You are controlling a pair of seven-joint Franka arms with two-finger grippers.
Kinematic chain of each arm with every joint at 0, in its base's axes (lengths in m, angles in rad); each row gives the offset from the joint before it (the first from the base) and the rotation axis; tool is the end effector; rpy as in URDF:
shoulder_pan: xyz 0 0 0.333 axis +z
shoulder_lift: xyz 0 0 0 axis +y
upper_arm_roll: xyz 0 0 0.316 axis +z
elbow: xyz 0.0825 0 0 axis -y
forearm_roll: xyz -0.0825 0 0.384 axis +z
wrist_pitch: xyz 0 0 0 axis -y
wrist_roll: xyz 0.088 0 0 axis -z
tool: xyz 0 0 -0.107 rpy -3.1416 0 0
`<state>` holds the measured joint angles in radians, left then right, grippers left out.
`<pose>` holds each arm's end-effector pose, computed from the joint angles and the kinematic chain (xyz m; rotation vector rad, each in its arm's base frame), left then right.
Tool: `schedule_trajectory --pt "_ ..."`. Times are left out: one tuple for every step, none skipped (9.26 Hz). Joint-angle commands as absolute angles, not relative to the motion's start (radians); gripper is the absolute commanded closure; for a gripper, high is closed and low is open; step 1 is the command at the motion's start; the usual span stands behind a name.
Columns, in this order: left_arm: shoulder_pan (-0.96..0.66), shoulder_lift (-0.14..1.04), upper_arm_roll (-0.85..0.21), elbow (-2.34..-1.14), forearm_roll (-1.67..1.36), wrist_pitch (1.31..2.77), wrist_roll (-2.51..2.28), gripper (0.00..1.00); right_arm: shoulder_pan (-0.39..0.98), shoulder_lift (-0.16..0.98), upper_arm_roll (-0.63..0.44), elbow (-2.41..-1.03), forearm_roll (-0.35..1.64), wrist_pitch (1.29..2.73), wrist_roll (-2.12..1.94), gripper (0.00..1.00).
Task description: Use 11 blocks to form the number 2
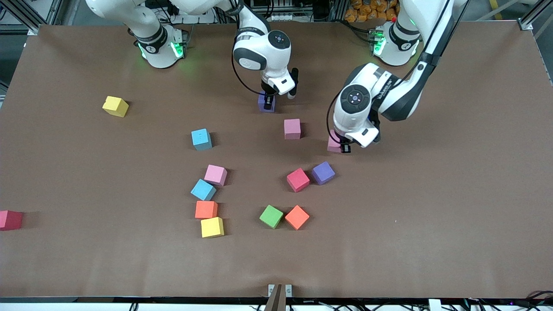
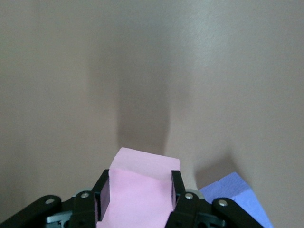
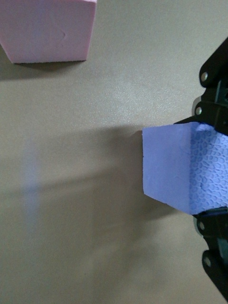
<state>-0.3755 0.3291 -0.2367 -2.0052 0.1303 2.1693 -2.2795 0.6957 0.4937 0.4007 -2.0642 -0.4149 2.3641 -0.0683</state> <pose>0.4832 -0.3289 0.2844 -2.0895 -2.1340 -0.0087 0.2666 0.5093 0.1965 2.2484 1.9968 -0.1095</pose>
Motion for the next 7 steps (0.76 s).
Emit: schedule_trajectory --pt "-0.374 0.302 -0.247 -2.037 0.14 2.183 -2.309 1.0 0.706 0.537 0.405 -2.03 -0.437 2.368 -0.041 0.28" --pt "-0.374 0.302 -0.247 -2.037 0.138 2.183 -2.309 1.0 0.706 0.535 0.405 -2.028 -0.437 2.37 -0.049 0.0" --pt "-0.374 0.302 -0.253 -2.037 0.138 2.183 -2.309 1.0 0.706 0.535 0.406 -2.019 -0.437 2.367 -0.046 0.0" --pt "-0.373 0.302 -0.258 -2.037 0.138 2.183 -2.309 1.0 0.704 0.528 0.408 -2.005 -0.437 2.362 -0.049 0.0" --pt "-0.374 0.302 -0.259 -2.039 0.138 2.183 -2.309 1.0 0.693 0.522 0.422 -1.997 -0.437 2.344 -0.051 0.0" --pt "-0.373 0.301 -0.271 -2.049 0.138 2.183 -2.309 1.0 0.689 0.515 0.428 -1.974 -0.436 2.291 -0.081 0.0" --pt "-0.37 0.298 -0.282 -2.059 0.138 2.183 -2.31 1.0 0.677 0.487 0.431 -1.959 -0.425 2.226 -0.125 0.0"
